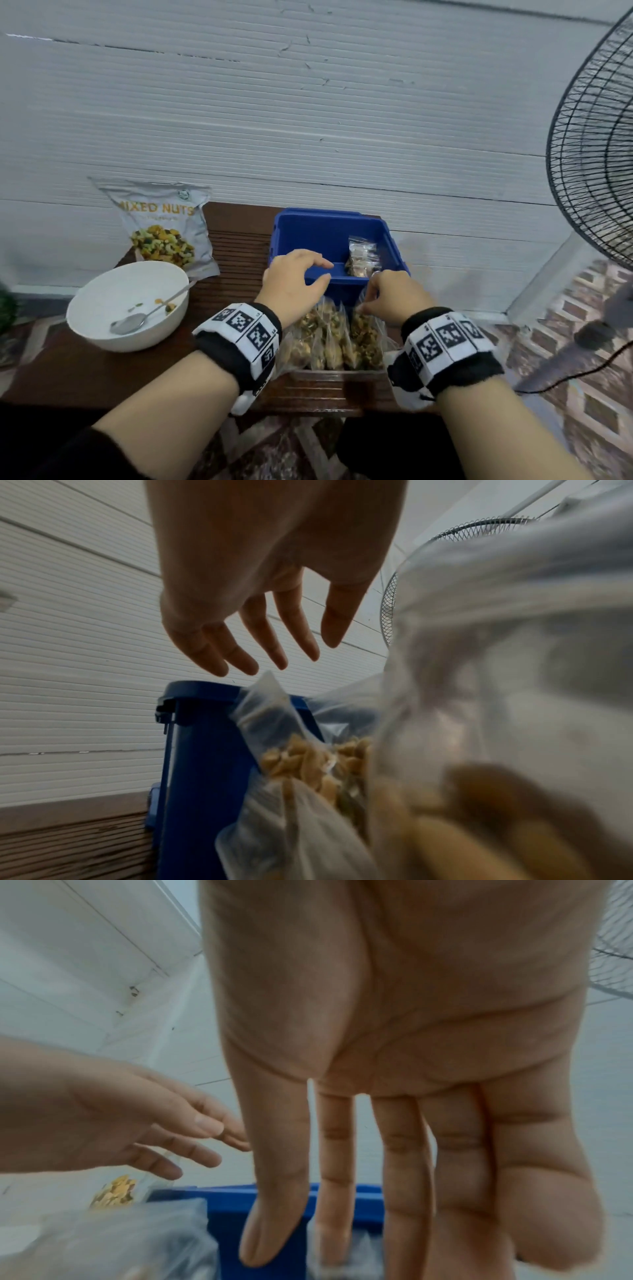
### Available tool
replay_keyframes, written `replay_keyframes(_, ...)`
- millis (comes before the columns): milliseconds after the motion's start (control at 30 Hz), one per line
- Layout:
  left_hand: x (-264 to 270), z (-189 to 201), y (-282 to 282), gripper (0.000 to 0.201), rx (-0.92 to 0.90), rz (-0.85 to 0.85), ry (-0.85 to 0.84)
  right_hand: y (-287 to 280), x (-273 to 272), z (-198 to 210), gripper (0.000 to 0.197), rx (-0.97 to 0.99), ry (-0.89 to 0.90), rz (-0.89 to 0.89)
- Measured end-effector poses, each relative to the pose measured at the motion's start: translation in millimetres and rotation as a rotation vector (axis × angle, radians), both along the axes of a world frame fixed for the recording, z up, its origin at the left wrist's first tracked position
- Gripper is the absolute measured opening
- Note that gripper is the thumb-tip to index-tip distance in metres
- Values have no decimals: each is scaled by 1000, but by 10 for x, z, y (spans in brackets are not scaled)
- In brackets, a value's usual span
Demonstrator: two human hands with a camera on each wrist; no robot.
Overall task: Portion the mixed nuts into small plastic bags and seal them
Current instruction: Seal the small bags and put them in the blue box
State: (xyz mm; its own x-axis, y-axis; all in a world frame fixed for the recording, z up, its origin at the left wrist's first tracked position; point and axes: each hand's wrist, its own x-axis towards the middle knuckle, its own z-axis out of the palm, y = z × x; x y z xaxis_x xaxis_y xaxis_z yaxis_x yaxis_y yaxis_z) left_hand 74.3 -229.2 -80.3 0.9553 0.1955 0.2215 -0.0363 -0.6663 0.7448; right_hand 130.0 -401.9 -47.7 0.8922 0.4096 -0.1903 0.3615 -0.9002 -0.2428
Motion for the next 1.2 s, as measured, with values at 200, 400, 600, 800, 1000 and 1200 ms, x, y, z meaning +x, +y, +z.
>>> replay_keyframes(200,-43,-22,-67,14,-1,-13,-10,-51,-70,-21,5,89,-102,-56)
replay_keyframes(400,-46,52,-126,16,6,-116,30,-275,-92,215,18,458,-60,8)
replay_keyframes(600,-58,118,-117,6,-90,-143,25,-305,-41,175,18,795,26,41)
replay_keyframes(800,-95,114,-110,9,-171,-100,-54,-232,2,78,21,906,31,40)
replay_keyframes(1000,-103,119,-63,17,-110,-105,-75,-197,28,-1,25,915,-14,53)
replay_keyframes(1200,-103,100,-70,9,-146,-113,-83,-156,49,-58,31,929,-74,75)
